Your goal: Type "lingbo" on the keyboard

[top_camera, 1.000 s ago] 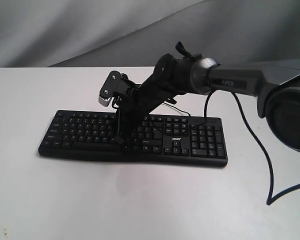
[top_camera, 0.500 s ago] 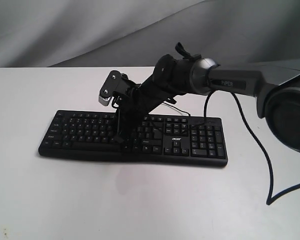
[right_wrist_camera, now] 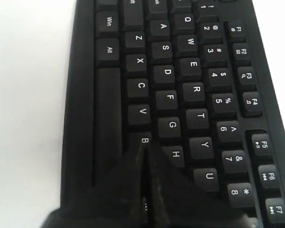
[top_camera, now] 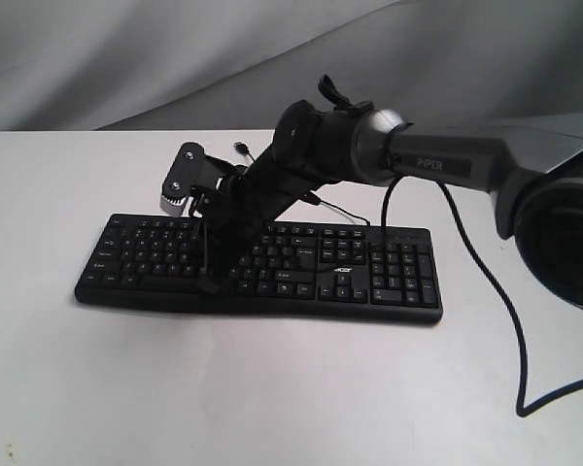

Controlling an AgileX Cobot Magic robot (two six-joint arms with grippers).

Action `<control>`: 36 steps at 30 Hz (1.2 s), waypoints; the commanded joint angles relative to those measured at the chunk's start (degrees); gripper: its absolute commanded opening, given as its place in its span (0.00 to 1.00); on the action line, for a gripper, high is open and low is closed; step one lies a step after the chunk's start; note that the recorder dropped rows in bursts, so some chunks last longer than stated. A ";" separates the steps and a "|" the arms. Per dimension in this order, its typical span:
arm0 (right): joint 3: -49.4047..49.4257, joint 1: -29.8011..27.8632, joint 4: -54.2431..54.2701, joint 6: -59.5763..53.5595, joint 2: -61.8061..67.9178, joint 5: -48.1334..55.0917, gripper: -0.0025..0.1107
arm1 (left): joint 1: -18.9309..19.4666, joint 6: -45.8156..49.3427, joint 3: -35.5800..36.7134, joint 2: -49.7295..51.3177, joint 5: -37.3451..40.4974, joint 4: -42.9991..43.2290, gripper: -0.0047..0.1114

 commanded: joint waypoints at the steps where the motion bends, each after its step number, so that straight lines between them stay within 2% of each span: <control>1: -0.14 0.27 0.10 -0.57 0.46 -0.48 0.02 | -0.38 -0.12 0.28 -0.28 -0.42 0.01 0.04; 36: -0.25 0.27 -0.58 -0.80 2.46 -1.59 0.02 | -0.38 -0.12 0.28 -0.28 -0.42 0.01 0.04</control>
